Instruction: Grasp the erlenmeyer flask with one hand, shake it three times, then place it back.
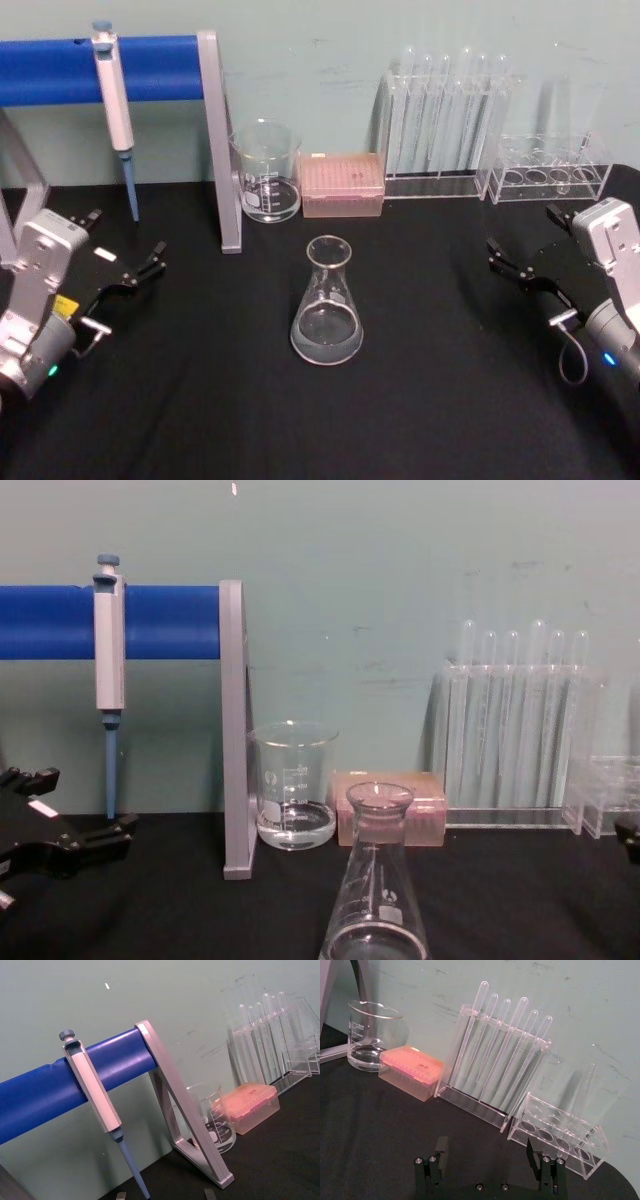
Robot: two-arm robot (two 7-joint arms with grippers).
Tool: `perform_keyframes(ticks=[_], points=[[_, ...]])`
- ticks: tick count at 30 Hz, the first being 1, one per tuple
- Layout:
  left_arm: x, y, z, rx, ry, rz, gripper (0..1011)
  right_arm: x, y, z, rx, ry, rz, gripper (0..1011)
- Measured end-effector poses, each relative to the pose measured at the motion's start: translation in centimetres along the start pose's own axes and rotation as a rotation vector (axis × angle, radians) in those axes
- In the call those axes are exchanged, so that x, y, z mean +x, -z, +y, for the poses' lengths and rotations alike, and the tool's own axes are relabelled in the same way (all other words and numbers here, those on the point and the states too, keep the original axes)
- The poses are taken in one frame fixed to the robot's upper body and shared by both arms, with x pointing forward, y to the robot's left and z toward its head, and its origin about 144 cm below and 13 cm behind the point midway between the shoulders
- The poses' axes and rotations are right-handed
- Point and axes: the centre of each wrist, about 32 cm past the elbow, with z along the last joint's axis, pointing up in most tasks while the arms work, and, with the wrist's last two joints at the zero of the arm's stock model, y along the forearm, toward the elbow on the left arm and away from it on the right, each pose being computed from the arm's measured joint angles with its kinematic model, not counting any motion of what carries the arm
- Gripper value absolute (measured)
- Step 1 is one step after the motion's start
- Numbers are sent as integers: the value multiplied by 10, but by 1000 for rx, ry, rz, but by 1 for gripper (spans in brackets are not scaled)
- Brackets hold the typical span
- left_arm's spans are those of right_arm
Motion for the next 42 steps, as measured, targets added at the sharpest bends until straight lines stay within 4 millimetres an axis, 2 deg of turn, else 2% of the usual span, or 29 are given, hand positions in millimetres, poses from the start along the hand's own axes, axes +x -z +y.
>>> perform_keyframes(ticks=[28, 42], points=[[0, 0, 0, 0, 0, 0, 1001, 2, 0, 0, 1, -13, 26, 1002], [0, 0, 0, 0, 0, 0, 1001, 10, -13, -10, 13, -209, 222, 1002]])
